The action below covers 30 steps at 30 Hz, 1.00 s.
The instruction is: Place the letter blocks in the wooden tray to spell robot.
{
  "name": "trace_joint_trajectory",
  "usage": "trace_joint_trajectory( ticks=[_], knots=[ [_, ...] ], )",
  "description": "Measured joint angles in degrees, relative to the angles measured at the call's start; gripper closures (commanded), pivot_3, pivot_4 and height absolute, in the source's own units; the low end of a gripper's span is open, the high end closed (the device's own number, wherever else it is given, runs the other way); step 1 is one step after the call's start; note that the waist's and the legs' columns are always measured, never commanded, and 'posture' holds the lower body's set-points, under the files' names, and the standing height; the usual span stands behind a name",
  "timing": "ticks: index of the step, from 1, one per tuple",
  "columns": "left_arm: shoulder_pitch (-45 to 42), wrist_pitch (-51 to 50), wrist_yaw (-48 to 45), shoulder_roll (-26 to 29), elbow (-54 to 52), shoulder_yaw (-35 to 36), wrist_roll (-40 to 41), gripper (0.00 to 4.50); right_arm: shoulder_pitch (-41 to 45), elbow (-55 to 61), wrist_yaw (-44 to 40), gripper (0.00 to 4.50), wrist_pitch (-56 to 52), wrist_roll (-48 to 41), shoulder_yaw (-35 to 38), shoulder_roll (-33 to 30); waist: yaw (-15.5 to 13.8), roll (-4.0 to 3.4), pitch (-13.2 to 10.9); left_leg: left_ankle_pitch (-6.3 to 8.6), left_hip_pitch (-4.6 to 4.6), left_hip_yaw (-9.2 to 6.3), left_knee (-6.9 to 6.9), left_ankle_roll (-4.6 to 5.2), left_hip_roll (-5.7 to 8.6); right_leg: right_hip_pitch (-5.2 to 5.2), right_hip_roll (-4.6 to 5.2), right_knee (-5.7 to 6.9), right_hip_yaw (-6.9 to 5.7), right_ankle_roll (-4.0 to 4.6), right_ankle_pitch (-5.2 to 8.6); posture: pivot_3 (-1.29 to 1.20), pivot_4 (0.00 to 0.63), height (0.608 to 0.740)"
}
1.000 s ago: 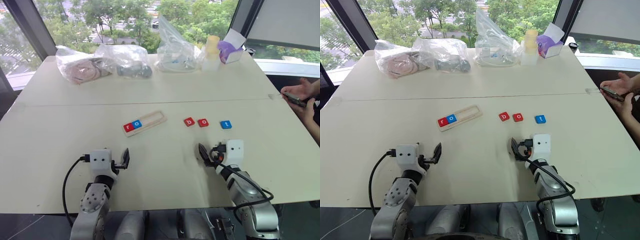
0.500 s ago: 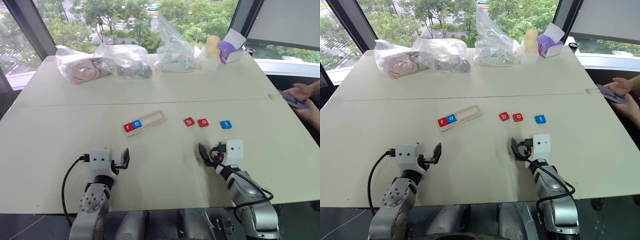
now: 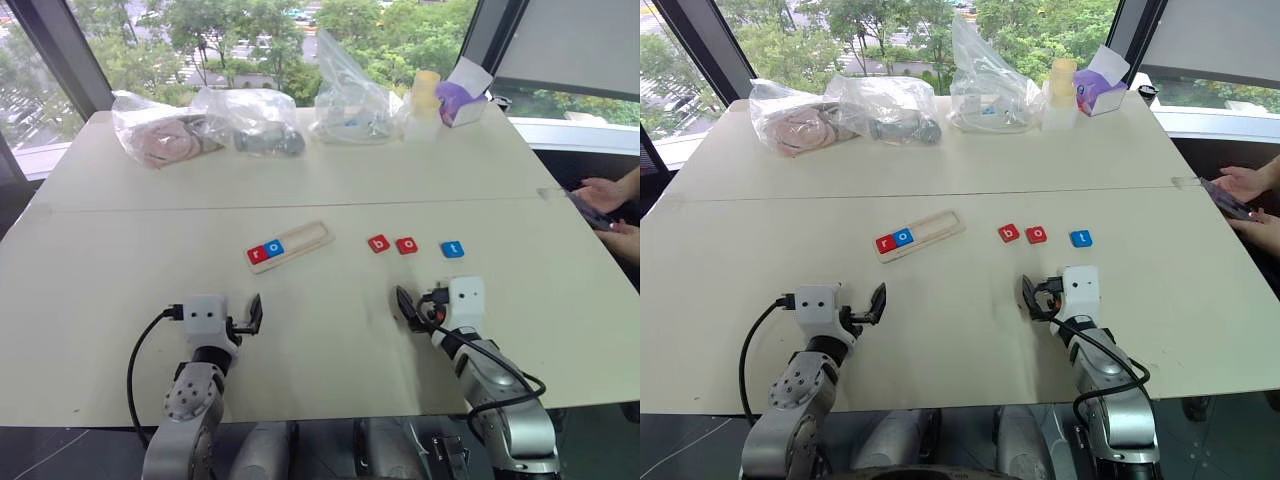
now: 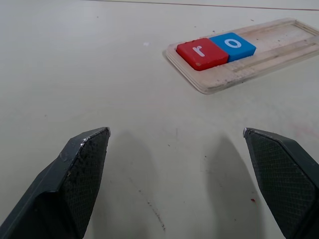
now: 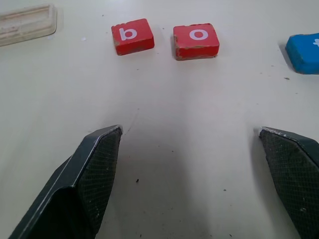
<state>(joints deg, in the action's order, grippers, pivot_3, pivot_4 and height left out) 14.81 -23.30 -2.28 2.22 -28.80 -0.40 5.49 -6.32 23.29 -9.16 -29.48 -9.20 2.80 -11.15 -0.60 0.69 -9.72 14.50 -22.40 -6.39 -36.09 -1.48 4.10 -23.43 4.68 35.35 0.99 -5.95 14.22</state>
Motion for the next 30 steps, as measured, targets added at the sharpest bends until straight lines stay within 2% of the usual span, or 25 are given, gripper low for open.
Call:
trace_joint_trajectory(
  ticks=[3, 10, 18, 21, 24, 26, 30],
  knots=[
    [-0.44, -0.02, -0.05, 0.29, -0.14, -0.13, -0.11, 0.00, 0.00, -0.08, -0.52, 0.05, 0.41, 0.70, -0.54, -0.55, -0.07, -0.01, -0.02, 0.00, -0.01, 0.00, 0.00, 0.00, 0.00, 0.00, 0.00, 0.00, 0.00, 0.01, -0.01, 0.00, 0.150, 0.740],
    [-4.64, 0.50, -4.38, 5.95, 0.23, 0.36, 0.01, 0.00, 4.63, -2.11, -6.60, 0.05, 5.14, 2.11, -1.11, -8.35, -0.01, -0.06, -0.10, -0.01, 0.00, 0.02, -0.02, 0.01, 0.01, 0.00, -0.10, 0.04, -0.03, 0.09, -0.06, 0.00, 0.150, 0.740],
    [-16.99, 0.15, -24.37, 20.39, 6.04, 8.00, 13.53, 0.00, 15.67, -2.35, -22.04, 0.05, 1.73, -4.83, -0.38, -19.27, -0.01, -0.12, -0.19, -0.02, -0.01, 0.03, -0.02, 0.02, 0.02, 0.00, -0.09, 0.05, -0.07, 0.07, -0.08, 0.00, 0.150, 0.740],
    [-24.58, -1.42, -34.95, 27.58, 13.76, 8.27, 18.27, 0.00, 20.87, -3.32, -29.14, 0.05, -0.93, -8.61, -1.23, -23.07, 0.00, -0.14, -0.32, -0.03, -0.03, 0.02, -0.05, 0.03, 0.02, -0.02, -0.12, 0.07, -0.11, 0.10, -0.10, 0.00, 0.150, 0.740],
    [-33.80, -0.39, -47.81, 35.86, 25.03, 5.62, 18.54, 0.00, 26.39, -3.86, -33.01, 0.05, -3.26, -11.78, -1.08, -24.70, 0.05, -0.16, -0.33, -0.03, -0.01, 0.03, -0.05, 0.03, 0.02, -0.01, -0.13, 0.09, -0.12, 0.11, -0.10, 0.00, 0.150, 0.740],
    [-38.65, 2.74, -53.30, 37.15, 32.04, 3.22, 16.80, 0.00, 27.91, -3.90, -34.08, 0.05, -3.80, -12.40, -1.17, -25.15, -0.03, -0.15, -0.32, -0.02, -0.01, 0.04, -0.03, 0.05, 0.03, 0.01, -0.11, 0.04, -0.12, 0.03, -0.13, 0.00, 0.150, 0.740],
    [-46.60, 9.63, -61.97, 36.35, 48.64, -2.48, 12.19, 0.00, 28.78, -4.13, -34.43, 0.05, -4.08, -12.45, -1.96, -24.73, -0.08, -0.11, -0.35, 0.00, -0.13, 0.05, -0.01, 0.08, 0.07, -0.14, -0.05, 0.05, -0.11, -0.15, -0.23, 0.00, 0.150, 0.740]
  ],
)
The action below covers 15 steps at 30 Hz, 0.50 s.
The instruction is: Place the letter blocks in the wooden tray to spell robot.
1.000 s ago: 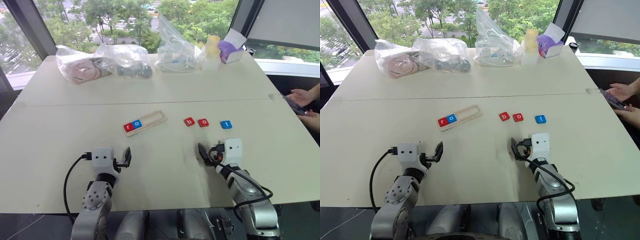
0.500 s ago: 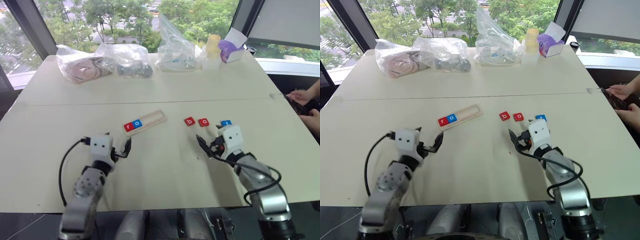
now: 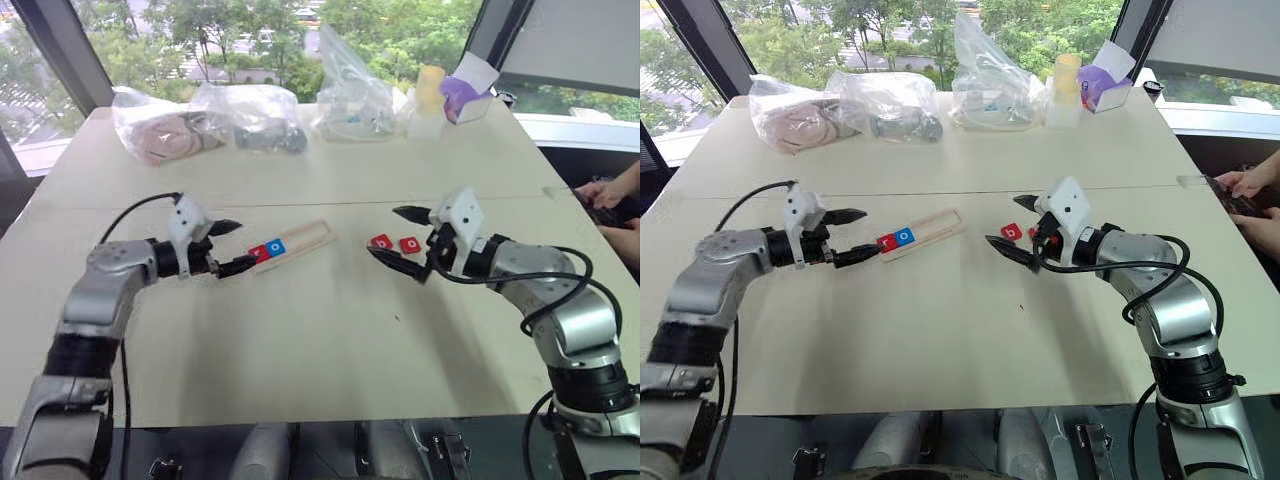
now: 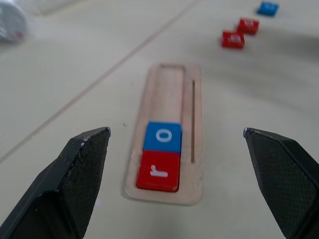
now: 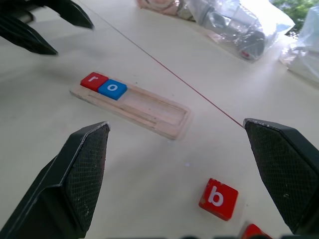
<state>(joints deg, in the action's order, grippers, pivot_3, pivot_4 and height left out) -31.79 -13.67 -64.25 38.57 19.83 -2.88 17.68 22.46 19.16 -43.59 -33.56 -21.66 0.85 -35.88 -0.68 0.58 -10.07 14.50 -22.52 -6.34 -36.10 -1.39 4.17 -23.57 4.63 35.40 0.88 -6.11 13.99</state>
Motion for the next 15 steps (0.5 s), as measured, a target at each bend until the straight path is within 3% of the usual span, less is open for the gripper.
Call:
trace_joint_trajectory(
  ticks=[8, 15],
  knots=[
    [-14.24, 9.72, -8.49, -5.30, 26.50, -4.34, -6.59, 0.00, -0.88, 0.19, 2.09, 0.05, -0.13, 0.13, -0.37, 1.15, 0.23, 0.04, -0.02, 0.00, -0.10, 0.00, -0.02, 0.00, 0.01, -0.13, -0.01, 0.12, 0.00, -0.05, -0.03, 0.00, 0.150, 0.740],
    [-17.46, 13.45, -10.61, -7.34, 35.15, -4.37, -8.97, 0.00, -4.10, 3.86, 4.56, 0.05, -1.65, 0.01, -0.29, 1.21, 0.66, 0.04, -0.03, -0.01, -0.11, 0.02, -0.09, 0.00, 0.02, -0.20, -0.01, 0.36, 0.03, -0.06, -0.02, 0.00, 0.150, 0.740]
  ],
)
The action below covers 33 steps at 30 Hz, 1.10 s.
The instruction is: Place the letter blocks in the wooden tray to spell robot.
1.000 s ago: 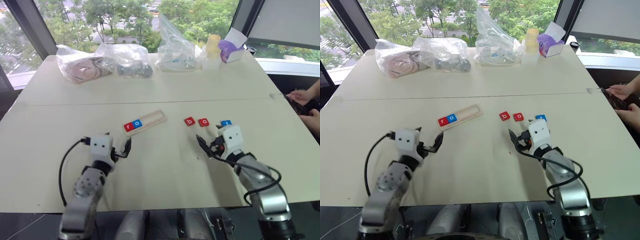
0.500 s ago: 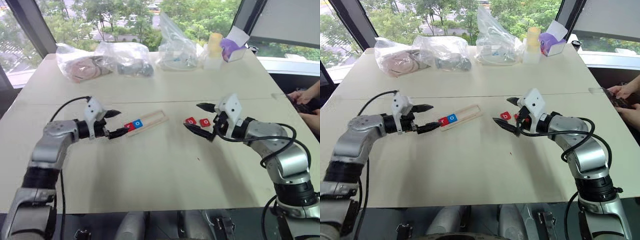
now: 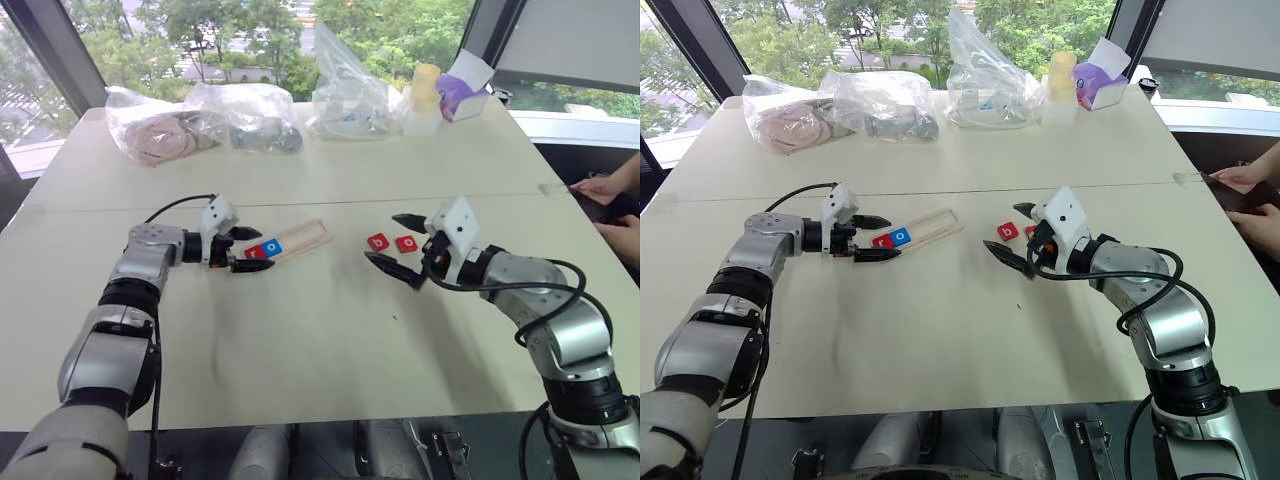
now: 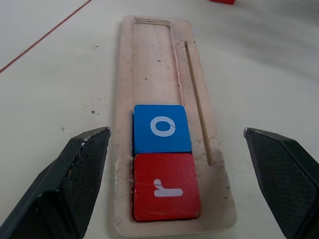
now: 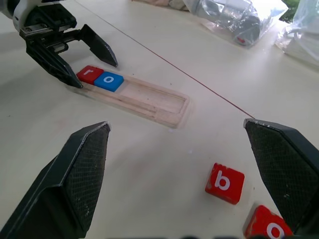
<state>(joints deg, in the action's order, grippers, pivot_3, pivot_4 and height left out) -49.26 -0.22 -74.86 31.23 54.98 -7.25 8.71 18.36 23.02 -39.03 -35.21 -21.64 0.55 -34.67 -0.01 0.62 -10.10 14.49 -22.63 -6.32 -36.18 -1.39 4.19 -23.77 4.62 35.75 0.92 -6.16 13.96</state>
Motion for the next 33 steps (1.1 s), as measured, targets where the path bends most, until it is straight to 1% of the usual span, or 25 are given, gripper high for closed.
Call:
trace_joint_trajectory(
  ticks=[11, 24, 32, 33],
  knots=[
    [-0.57, 5.82, 2.19, -0.49, 5.23, 0.15, -3.89, 0.00, -0.66, 1.93, 1.67, 0.05, -1.49, -0.65, 0.03, 0.18, 0.75, 0.02, 0.01, -0.02, 0.20, -0.02, -0.09, -0.03, 0.00, 0.07, -0.01, 0.35, 0.02, 0.00, 0.01, 0.00, 0.150, 0.740],
    [1.81, 10.76, 3.35, 0.31, 4.37, 0.24, -4.87, 0.00, -0.62, 2.06, 1.76, 0.05, -1.76, -1.10, -0.35, 0.26, 1.10, -0.01, 0.04, -0.03, 0.25, 0.00, -0.09, -0.03, -0.01, 0.07, -0.03, 0.39, 0.08, 0.01, 0.00, 0.00, 0.150, 0.740],
    [2.41, 10.66, 3.51, 1.28, 4.37, 0.25, -4.87, 0.00, -0.62, 2.07, 2.01, 0.05, -1.80, -1.06, -1.12, 0.24, 1.26, -0.01, 0.06, -0.03, 0.29, 0.02, -0.09, -0.03, -0.03, 0.07, -0.07, 0.42, 0.10, 0.01, 0.00, 0.00, 0.150, 0.740],
    [2.42, 10.63, 3.49, 1.34, 4.40, 0.25, -4.87, 0.26, -0.62, 2.07, 2.01, 0.01, -1.80, -1.06, -1.26, 0.24, 1.26, -0.01, 0.06, -0.03, 0.30, 0.02, -0.09, -0.03, -0.03, 0.08, -0.07, 0.42, 0.11, 0.01, 0.00, 0.00, 0.150, 0.740]
  ],
)
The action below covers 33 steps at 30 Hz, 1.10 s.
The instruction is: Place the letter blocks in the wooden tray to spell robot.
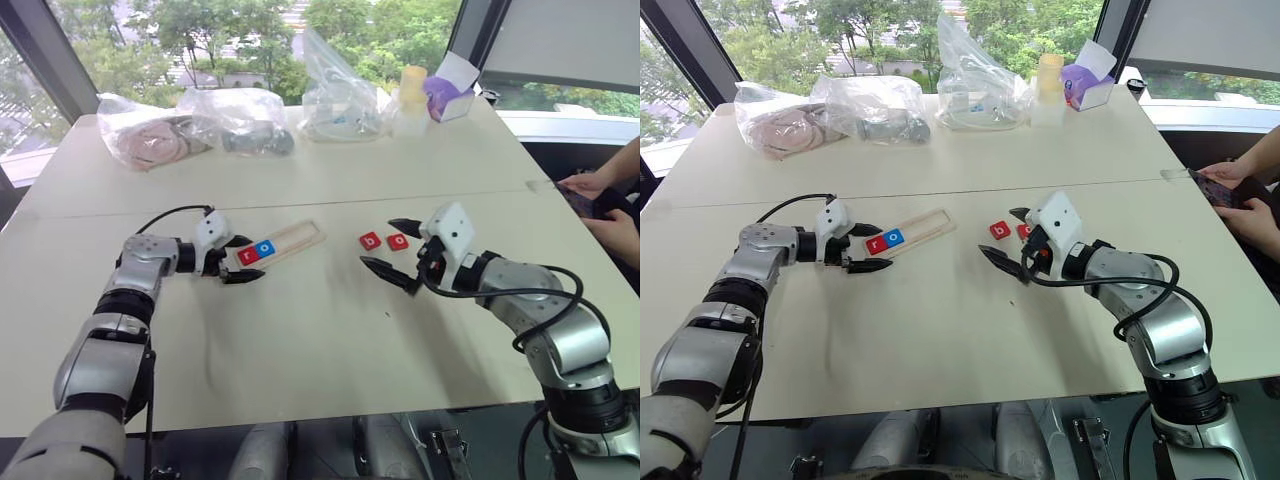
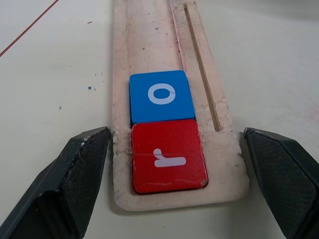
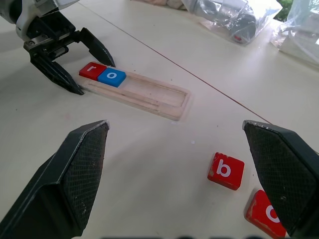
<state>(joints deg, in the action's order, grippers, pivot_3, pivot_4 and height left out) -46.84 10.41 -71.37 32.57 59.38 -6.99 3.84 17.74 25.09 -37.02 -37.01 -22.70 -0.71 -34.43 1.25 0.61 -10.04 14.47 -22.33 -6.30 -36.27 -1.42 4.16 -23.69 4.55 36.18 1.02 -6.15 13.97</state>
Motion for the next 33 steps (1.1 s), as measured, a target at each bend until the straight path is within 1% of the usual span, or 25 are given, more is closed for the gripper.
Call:
trace_joint_trajectory(
  ticks=[2, 3, 4, 10, 15, 17, 18, 20, 21, 24, 29, 33],
  knots=[
    [0.02, -0.08, 0.01, 0.14, 0.05, 0.01, -0.01, 0.87, 0.00, 0.00, 0.00, 0.00, 0.00, 0.00, -0.16, 0.00, -0.02, 0.00, 0.00, 0.00, 0.00, 0.00, -0.01, 0.00, 0.00, 0.00, 0.00, 0.01, 0.00, 0.00, 0.00, 0.00, 0.150, 0.740],
    [0.03, -0.12, -0.01, 0.29, 0.06, 0.06, 0.00, 1.28, 0.00, 0.00, 0.00, 0.00, 0.00, 0.00, -0.16, 0.00, -0.03, 0.00, 0.01, 0.00, 0.00, 0.00, -0.01, 0.00, 0.00, 0.00, 0.00, 0.01, 0.00, 0.00, 0.00, 0.00, 0.150, 0.740],
    [0.07, -0.12, -0.04, 0.36, 0.05, 0.04, -0.01, 1.38, 0.01, 0.00, 0.00, 0.00, 0.00, 0.00, -0.17, 0.00, -0.04, 0.00, 0.01, 0.00, 0.00, 0.00, -0.01, 0.00, 0.00, 0.00, 0.00, 0.01, 0.00, 0.00, 0.00, 0.00, 0.150, 0.740],
    [0.76, -0.12, -0.05, 0.35, -0.85, 0.26, 0.01, 1.38, 0.29, 0.00, -0.02, 0.00, 0.01, -0.01, -0.75, 0.00, -0.03, -0.01, 0.02, 0.00, 0.01, 0.01, 0.00, 0.00, 0.00, 0.00, 0.00, 0.01, 0.01, 0.00, 0.00, 0.00, 0.150, 0.740],
    [3.57, -1.03, -1.89, 0.56, -5.86, 1.04, 0.35, 1.38, 0.40, -0.01, -0.09, 0.00, 0.01, 0.00, -0.76, -0.19, -0.14, -0.02, 0.04, 0.00, 0.01, 0.04, 0.01, 0.00, 0.01, 0.01, 0.03, 0.00, 0.04, 0.00, 0.00, 0.00, 0.150, 0.740],
    [6.67, -2.18, -4.10, 0.75, -11.59, 1.03, 0.86, 1.38, 0.55, -0.03, -0.28, 0.00, 0.02, 0.00, -0.75, -0.34, -0.28, -0.03, 0.04, 0.00, 0.01, 0.04, 0.01, 0.00, 0.02, 0.02, 0.06, -0.02, 0.06, 0.00, 0.00, 0.00, 0.150, 0.740],
    [7.19, -2.49, -4.45, 0.79, -12.52, 1.01, 0.99, 1.38, 0.55, -0.02, -0.32, 0.00, 0.03, -0.01, -0.74, -0.35, -0.29, -0.03, 0.04, 0.00, 0.00, 0.04, 0.01, 0.00, 0.02, 0.02, 0.07, -0.02, 0.06, 0.00, 0.00, 0.00, 0.150, 0.740],
    [10.43, -4.91, -7.02, 0.71, -19.20, 0.16, 2.00, 1.38, 0.87, -0.02, -0.48, 0.00, 0.05, -0.04, -0.80, -0.42, -0.61, -0.03, 0.05, 0.00, -0.02, 0.02, -0.02, 0.00, 0.03, 0.04, 0.08, -0.04, 0.05, 0.00, 0.00, 0.00, 0.150, 0.740],
    [15.99, -7.93, -8.41, 1.18, -29.42, -0.68, 3.35, 1.38, 0.85, -0.05, -0.52, 0.00, 0.05, -0.01, -0.60, -0.58, -0.48, -0.08, 0.07, 0.01, -0.01, 0.07, 0.01, 0.01, 0.04, 0.04, 0.14, -0.08, 0.14, 0.00, 0.00, 0.00, 0.150, 0.740],
    [21.08, -13.16, -8.61, 1.21, -40.69, -2.42, 4.78, 1.38, 0.95, -0.08, -0.58, 0.00, 0.00, -0.04, -0.61, -0.61, -0.61, -0.08, 0.07, 0.01, -0.04, 0.03, 0.01, 0.01, 0.04, 0.03, 0.14, -0.10, 0.12, 0.01, 0.01, 0.00, 0.150, 0.740],
    [27.13, -20.77, -7.20, 1.59, -53.30, -3.96, 6.45, 1.38, 0.94, -0.05, -0.57, 0.00, -0.28, -0.08, -0.60, -0.71, -0.58, -0.08, 0.07, 0.01, -0.03, 0.01, 0.00, 0.01, 0.03, 0.03, 0.13, -0.09, 0.11, 0.02, 0.01, 0.00, 0.150, 0.740],
    [29.63, -24.10, -4.33, 1.73, -59.17, -5.15, 6.52, 1.38, 0.95, -0.05, -0.55, 0.00, -0.56, -0.12, -0.60, -0.75, -0.60, -0.08, 0.06, 0.01, -0.03, 0.01, 0.00, 0.01, 0.02, 0.03, 0.13, -0.09, 0.11, 0.02, 0.01, 0.00, 0.150, 0.740]
  ],
)
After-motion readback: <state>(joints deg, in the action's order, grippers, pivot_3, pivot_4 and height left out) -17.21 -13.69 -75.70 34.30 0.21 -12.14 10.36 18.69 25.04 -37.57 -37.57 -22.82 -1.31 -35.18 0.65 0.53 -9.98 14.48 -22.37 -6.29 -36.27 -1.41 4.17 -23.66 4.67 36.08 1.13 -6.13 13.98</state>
